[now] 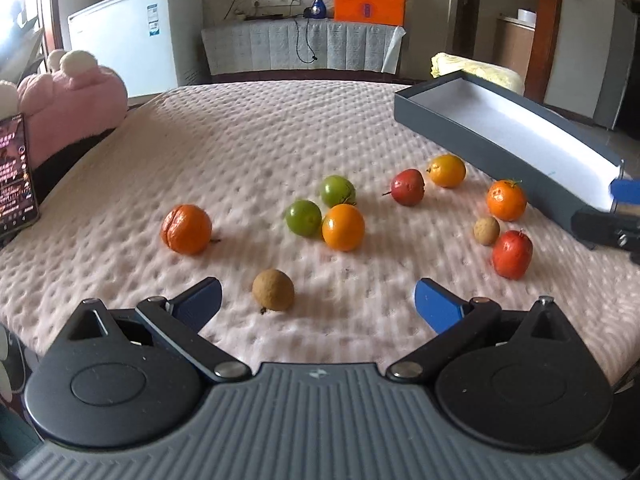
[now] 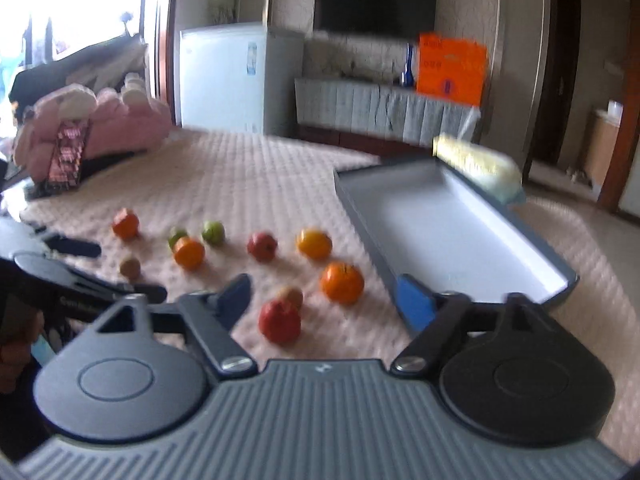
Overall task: Organize fruits
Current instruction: 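Grasp the red apple with the right gripper while the left grasps a brown kiwi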
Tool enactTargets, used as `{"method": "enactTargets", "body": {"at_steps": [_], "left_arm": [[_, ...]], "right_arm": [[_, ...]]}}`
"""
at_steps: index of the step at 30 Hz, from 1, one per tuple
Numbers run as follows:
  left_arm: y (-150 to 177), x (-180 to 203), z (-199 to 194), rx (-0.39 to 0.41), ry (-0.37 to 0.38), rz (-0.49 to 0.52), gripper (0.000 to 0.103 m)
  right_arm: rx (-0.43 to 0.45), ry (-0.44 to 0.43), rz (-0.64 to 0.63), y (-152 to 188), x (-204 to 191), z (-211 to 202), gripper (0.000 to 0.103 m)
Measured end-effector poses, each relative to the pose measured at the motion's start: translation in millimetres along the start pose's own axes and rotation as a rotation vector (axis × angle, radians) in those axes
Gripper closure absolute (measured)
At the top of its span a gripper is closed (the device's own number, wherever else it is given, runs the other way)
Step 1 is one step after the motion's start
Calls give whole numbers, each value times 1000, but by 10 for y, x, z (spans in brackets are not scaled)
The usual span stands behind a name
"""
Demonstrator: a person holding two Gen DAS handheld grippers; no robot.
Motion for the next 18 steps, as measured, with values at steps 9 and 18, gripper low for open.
{"method": "enactTargets", "body": {"at_steps": [9,18], "left_arm": [[4,-49,178,-43,-10,-24,14],[14,-80,215,-38,10,-12,25]], "right_arm": [[-96,-45,45,80,-118,163,40],[-145,-35,46,103,-210,347,49]]}}
Point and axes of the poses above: each gripper's, at about its wrist camera, not at the fingertips, and z roughly the way its jaws point, x to its right, y to its underside, the point moved 2 cm from there along z, roughly the way its jaws point, and after that the axes turned 11 degrees about z, right-handed, at the moved point
